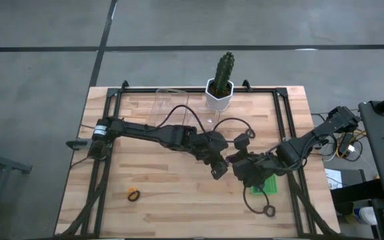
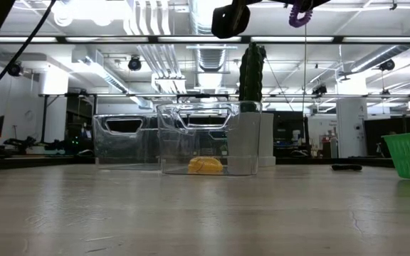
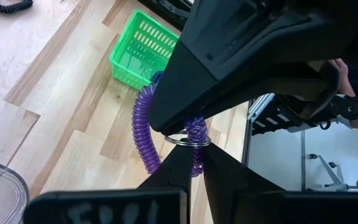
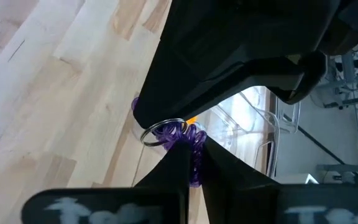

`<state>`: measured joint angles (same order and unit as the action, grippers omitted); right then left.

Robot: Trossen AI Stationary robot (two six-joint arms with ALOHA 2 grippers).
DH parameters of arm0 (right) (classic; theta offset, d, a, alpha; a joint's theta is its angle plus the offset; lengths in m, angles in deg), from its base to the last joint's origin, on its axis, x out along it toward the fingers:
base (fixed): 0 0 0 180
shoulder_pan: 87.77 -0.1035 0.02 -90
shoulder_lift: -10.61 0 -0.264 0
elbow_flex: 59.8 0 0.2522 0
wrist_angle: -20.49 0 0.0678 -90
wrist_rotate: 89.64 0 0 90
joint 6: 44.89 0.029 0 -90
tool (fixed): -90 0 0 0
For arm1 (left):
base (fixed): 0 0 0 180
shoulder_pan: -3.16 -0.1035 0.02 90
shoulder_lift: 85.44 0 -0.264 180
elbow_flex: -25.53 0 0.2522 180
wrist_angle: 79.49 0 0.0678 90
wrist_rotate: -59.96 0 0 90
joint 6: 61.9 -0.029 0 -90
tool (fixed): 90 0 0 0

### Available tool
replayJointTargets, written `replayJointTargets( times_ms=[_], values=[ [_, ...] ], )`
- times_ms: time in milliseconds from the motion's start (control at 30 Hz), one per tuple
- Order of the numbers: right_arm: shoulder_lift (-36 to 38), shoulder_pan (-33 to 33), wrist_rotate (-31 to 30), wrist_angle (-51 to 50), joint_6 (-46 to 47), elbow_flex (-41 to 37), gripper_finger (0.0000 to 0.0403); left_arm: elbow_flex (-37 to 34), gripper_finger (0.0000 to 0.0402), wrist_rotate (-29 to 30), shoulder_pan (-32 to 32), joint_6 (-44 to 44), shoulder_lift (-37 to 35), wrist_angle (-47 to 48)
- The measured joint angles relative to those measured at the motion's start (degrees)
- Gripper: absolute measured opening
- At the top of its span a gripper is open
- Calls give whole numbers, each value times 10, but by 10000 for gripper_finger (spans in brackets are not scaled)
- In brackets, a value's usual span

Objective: Sort spring keychains
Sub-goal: Put the violet spring keychain into the green bin

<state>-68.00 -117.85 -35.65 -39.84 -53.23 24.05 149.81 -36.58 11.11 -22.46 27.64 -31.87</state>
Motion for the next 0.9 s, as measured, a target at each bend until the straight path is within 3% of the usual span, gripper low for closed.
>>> replayJointTargets(
  times_ms=[267, 633, 900],
  values=[
    [0, 0, 0, -1, 9, 0, 12, 0, 29, 0, 0, 15, 0, 0],
    [0, 0, 0, -30, 25, 0, 11, -1, 34, -1, 3, -48, 0, 0],
    [0, 0, 0, -67, 60, 0, 11, -1, 111, 0, 2, -85, 0, 0]
  ],
)
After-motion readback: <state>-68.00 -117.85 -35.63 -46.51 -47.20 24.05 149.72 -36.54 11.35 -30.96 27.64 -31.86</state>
